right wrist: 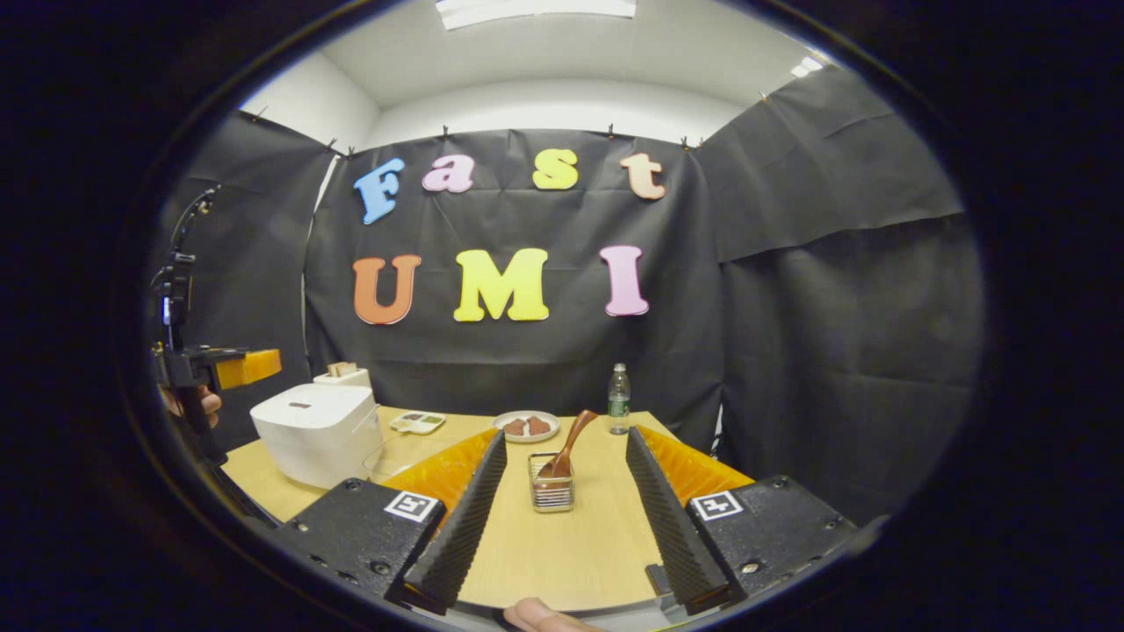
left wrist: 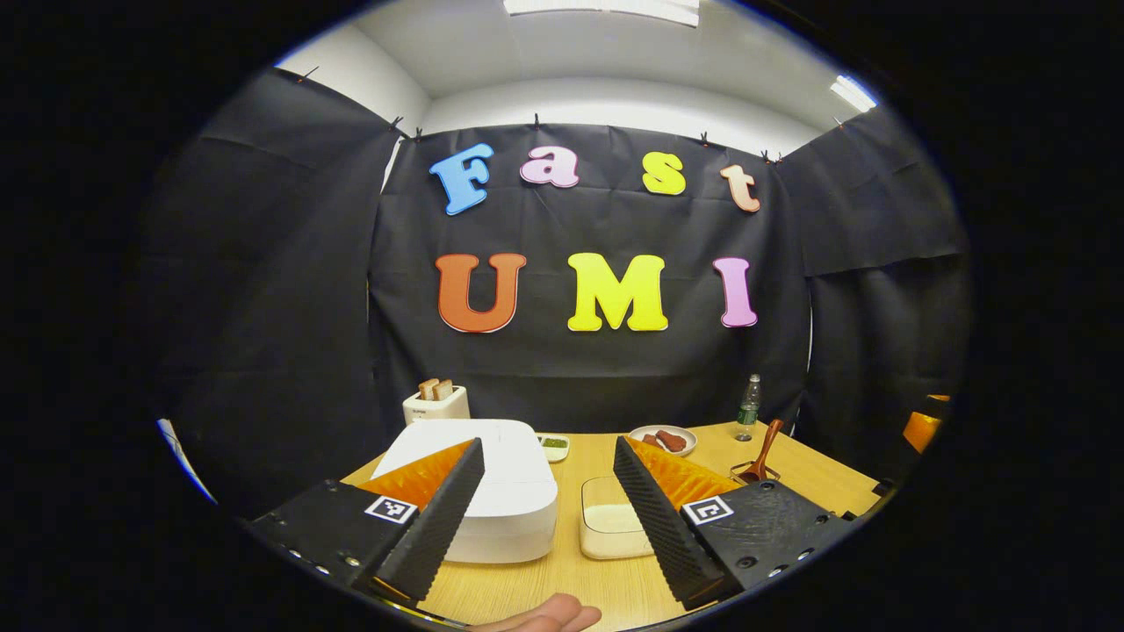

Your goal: Close the left gripper, press the button to open the rice cooker; take a wooden spoon from the chopstick holder with the right hand, scoop a spoonful of rice and pour it into the rice cooker, then put the wooden spoon back into the chopstick holder.

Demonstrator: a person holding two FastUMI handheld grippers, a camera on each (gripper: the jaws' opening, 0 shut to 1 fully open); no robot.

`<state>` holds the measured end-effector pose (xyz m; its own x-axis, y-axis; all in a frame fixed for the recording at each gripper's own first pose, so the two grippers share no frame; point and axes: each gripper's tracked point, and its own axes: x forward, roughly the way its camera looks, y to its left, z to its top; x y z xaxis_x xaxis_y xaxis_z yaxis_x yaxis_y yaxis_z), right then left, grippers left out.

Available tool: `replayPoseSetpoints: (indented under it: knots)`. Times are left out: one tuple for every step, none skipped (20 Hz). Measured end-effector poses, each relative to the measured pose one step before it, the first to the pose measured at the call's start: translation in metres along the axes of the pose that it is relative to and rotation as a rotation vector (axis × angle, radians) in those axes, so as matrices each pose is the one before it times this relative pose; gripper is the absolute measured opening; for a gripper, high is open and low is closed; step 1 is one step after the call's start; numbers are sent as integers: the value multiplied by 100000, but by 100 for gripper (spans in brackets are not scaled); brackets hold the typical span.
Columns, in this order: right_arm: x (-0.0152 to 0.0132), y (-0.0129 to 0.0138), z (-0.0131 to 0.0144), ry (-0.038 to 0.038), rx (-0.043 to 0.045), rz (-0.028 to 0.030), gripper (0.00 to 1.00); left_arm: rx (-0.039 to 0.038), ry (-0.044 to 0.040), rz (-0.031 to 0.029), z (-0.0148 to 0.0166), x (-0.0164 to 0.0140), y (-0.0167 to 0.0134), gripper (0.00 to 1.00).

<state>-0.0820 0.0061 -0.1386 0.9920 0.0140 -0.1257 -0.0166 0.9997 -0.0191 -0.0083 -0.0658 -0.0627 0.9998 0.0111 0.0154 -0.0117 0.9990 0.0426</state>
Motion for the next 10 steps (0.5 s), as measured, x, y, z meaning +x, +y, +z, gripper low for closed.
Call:
replayPoseSetpoints:
  knots:
    - [-176,-187,95,-324,190,-666,89,1855,-823,961,302,-1081,-262,95]
    - [-221,-29,117,-281,72,-502,89,1535,-774,398,68,-1047,-281,95]
    - [-184,-76,34,-68,-244,-382,89,954,-398,-532,-127,-1038,-607,95]
    - [-89,55,159,-59,-325,-328,90,634,275,-1360,-270,-1042,-744,94]
    - [-195,-44,56,-175,-151,-262,90,712,-226,-1153,-248,-1025,-581,94]
    - [-133,111,224,-477,31,24,89,744,-467,-366,-63,-727,-181,94]
    - [-74,248,249,-514,84,175,89,372,-131,-277,-55,-457,35,95]
    - [-23,320,158,-232,-181,320,89,-21,187,0,-161,-489,44,95]
    - [-111,313,20,-183,-258,475,89,-254,-596,364,94,-531,34,95]
    - [-76,375,52,-57,-304,589,89,-395,-561,514,108,-239,206,95]
